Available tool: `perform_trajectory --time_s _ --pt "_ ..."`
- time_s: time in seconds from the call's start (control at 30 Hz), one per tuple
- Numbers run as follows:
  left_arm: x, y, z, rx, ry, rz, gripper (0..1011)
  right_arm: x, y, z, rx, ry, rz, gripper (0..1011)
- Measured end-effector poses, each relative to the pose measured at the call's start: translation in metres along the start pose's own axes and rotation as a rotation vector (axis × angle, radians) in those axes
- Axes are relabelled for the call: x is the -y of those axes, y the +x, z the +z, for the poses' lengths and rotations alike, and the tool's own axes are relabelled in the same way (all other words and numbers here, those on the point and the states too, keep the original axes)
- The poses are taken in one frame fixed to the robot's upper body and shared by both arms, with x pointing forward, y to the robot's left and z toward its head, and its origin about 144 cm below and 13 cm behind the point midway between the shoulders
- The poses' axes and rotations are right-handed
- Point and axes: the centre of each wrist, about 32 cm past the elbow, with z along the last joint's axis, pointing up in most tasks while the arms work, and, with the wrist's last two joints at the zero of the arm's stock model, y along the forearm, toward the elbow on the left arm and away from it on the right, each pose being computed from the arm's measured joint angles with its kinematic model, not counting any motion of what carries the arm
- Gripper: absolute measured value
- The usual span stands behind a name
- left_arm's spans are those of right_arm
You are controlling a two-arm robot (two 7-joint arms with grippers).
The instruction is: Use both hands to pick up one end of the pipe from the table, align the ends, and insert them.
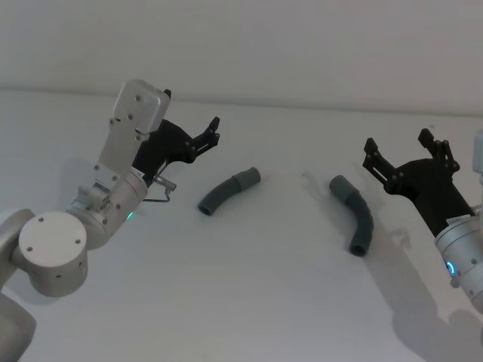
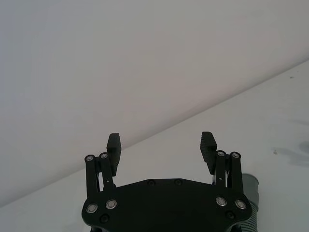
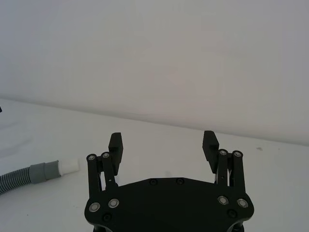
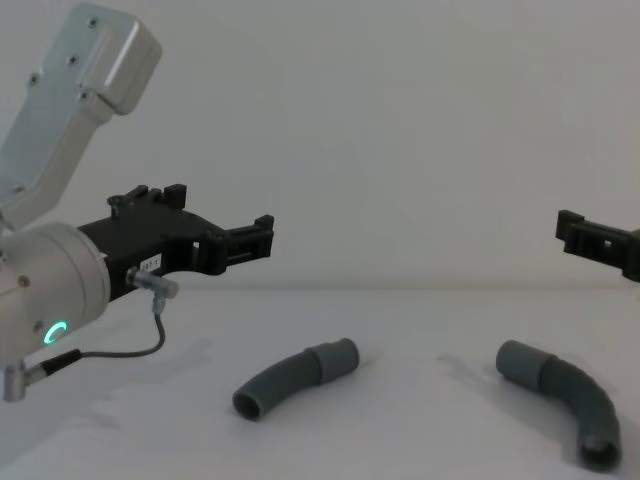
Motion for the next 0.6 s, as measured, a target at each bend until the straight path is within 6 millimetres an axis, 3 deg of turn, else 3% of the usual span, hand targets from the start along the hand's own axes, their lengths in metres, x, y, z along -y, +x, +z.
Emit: perform_trajectory --time_s 0.6 --pt "0.0 0.0 0.0 0.0 0.0 0.0 1001 0.0 0.0 0.0 0.0 0.0 0.0 1003"
